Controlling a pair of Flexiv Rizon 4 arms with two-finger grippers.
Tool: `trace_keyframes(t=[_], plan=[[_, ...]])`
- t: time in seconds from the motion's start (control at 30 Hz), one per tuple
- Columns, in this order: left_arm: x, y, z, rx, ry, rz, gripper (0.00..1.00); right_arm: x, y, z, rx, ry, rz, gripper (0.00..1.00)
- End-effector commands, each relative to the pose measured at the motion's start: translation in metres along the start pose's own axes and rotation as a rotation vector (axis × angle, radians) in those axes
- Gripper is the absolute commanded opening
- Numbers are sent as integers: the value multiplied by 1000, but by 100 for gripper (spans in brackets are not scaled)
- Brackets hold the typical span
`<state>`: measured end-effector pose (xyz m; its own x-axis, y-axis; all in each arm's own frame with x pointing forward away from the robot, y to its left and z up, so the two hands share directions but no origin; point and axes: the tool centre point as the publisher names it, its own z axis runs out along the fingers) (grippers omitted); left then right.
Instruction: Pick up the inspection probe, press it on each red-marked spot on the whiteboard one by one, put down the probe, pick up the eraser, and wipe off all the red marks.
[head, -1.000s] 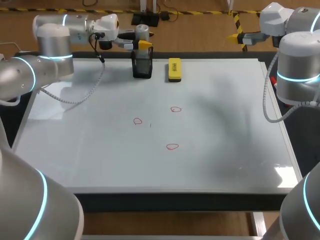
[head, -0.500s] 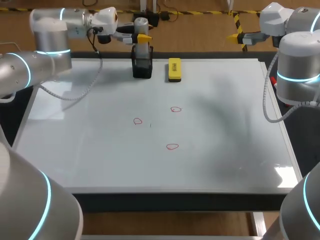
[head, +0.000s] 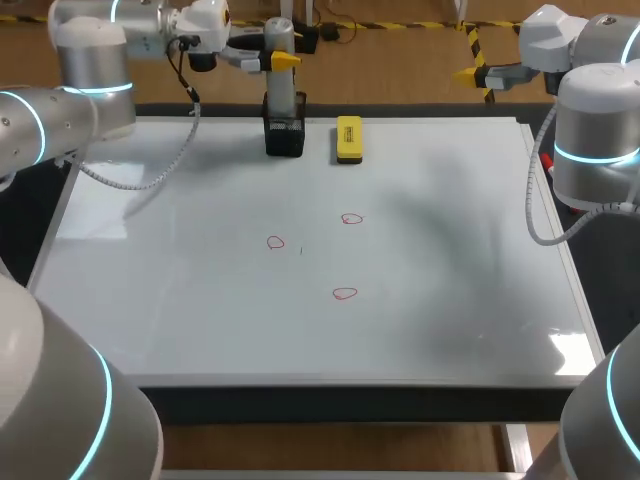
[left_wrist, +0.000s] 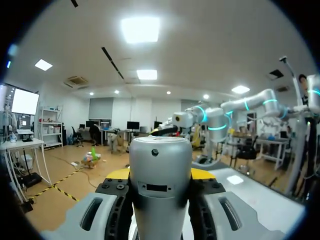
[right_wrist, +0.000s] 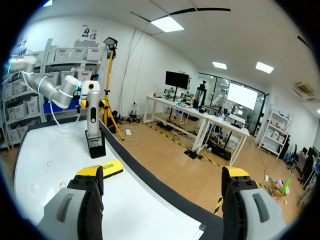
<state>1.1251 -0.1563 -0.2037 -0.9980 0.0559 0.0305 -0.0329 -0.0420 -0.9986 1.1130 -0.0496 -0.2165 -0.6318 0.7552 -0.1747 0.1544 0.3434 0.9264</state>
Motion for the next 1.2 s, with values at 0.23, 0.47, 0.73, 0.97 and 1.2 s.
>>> trace_keyframes(t=[0.23, 0.47, 0.73, 0.97, 1.2], plan=[[8, -30, 0, 13, -115, 31, 0, 0, 0, 0, 1, 1, 0, 100], [19, -57, -6, 29, -131, 55, 0, 0, 0, 0, 1, 1, 0, 100], [37, -67, -33, 35, -181, 68, 0, 0, 0, 0, 1, 1, 0, 100], [57, -61, -61, 17, -244, 77, 0, 0, 0, 0, 1, 1, 0, 100], [79, -49, -92, 8, -293, 98, 0, 0, 0, 0, 1, 1, 0, 100]])
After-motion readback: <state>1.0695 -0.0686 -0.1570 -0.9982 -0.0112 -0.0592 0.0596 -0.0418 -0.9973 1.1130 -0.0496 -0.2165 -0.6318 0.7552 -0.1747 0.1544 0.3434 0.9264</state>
